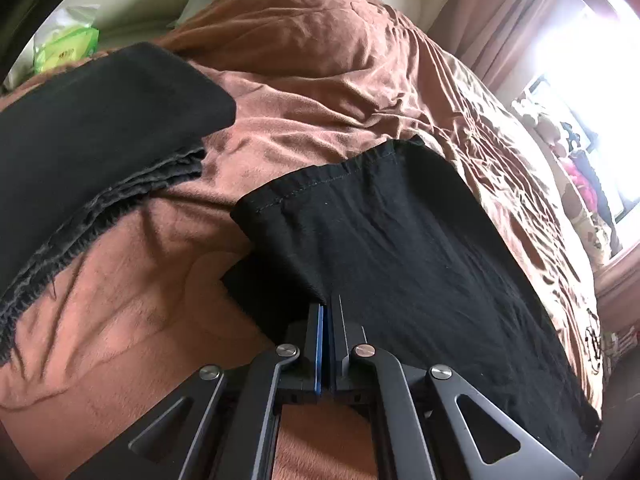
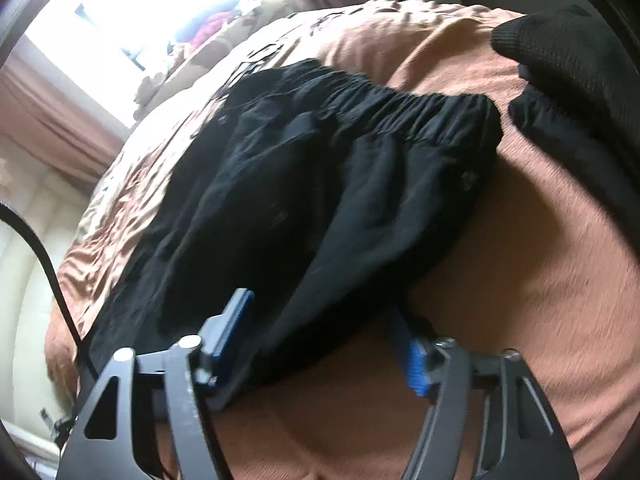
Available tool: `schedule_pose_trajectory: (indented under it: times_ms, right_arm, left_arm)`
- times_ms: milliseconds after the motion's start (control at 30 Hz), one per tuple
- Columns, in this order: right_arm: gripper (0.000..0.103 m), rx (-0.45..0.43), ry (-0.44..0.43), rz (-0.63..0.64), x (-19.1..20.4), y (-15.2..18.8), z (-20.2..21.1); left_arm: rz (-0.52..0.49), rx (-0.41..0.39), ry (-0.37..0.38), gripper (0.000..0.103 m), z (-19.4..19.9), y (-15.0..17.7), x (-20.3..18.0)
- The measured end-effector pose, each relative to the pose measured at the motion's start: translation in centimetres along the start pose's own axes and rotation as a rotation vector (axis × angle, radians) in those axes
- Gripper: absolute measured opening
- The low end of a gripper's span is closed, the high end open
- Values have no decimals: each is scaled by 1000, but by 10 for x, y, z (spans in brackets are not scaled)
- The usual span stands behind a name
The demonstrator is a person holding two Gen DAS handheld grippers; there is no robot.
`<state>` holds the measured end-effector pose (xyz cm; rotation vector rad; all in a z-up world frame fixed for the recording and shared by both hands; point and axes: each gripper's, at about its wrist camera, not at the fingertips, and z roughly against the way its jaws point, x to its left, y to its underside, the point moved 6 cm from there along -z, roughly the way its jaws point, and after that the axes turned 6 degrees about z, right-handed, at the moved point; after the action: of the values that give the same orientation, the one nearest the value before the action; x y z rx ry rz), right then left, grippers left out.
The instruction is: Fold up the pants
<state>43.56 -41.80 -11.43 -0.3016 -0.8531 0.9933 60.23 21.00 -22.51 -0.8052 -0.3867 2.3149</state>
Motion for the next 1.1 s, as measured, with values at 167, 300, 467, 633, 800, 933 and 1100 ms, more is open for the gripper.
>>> schedule_pose_trajectory:
  times_ms: [167,300,467,633,800,933,1100]
  right_arm:
    - [10,19,30,-24,-10,-8,-2]
    - [8,-30,34,18,-3,-8,16]
    - [22,6,58,94,3,4,14]
    - [44,26,-25,96,3,13,12]
    - [50,8,-72,72,-2,9,4]
    - [56,-8,-96,56,-4,9,0]
    - [56,-19,-90,46,-4,8,-6]
  left_arm:
    - [-1,0,8,2,2,2,0]
    - [38,44,20,4,3,6,8]
    - [87,104,15,10,-5,17,22]
    - [124,101,58,22,-7,16,25]
    - [138,99,100,41,-3,19,21]
    - [155,99,121,44,-8,19,21]
    - [178,67,146,45,-16,11,19]
